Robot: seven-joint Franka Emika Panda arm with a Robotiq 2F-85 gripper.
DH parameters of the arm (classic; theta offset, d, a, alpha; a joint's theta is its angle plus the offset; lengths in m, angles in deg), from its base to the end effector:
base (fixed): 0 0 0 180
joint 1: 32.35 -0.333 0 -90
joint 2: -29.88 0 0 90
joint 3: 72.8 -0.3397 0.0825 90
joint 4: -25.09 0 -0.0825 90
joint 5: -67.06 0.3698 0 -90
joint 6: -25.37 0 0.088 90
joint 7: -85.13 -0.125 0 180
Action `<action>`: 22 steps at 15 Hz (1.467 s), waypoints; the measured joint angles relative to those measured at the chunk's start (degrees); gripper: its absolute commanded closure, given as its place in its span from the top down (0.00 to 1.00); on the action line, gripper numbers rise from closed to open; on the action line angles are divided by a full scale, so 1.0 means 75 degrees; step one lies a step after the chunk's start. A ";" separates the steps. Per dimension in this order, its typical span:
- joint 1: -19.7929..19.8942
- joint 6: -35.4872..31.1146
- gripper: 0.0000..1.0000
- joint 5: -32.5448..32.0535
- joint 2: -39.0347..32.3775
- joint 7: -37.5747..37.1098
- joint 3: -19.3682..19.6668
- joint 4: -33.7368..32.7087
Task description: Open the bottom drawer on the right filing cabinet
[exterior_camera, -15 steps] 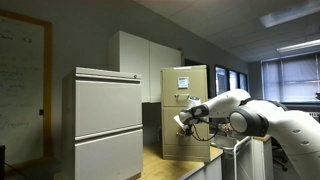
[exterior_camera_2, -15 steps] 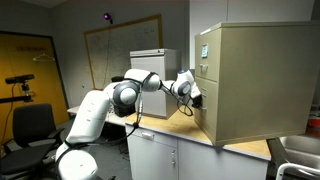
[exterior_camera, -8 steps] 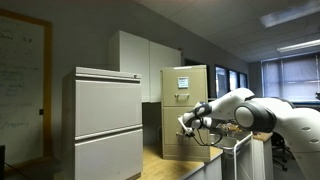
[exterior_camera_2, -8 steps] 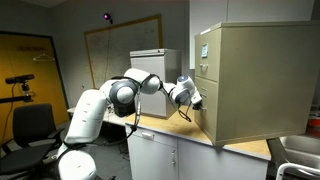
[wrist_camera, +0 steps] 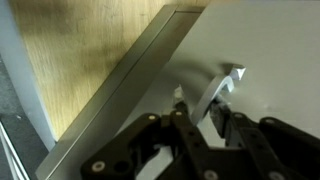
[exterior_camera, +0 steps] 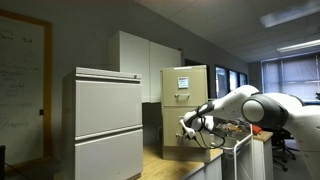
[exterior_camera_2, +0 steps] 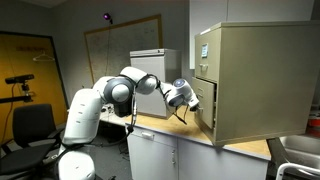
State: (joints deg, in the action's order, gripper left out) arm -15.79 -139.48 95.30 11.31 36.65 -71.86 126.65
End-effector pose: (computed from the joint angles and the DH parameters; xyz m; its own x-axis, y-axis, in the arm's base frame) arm 0.6558 -0.2313 0.4823 -0.0452 -0.9940 0.0992 -0.6902 -0.0407 -0.7225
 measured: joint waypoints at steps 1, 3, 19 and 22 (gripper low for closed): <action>-0.0049 0.0044 0.11 0.0058 0.0190 0.0003 0.0003 0.0232; -0.0163 0.0179 0.11 0.0156 0.0596 -0.0007 0.0018 0.0705; -0.1507 0.0821 0.55 0.1501 0.5081 -0.0020 -0.0426 0.5571; -0.1620 0.0825 0.67 0.0927 0.5966 -0.0762 -0.0901 0.6395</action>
State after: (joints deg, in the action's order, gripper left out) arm -27.93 -133.29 102.25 56.05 30.93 -78.62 174.61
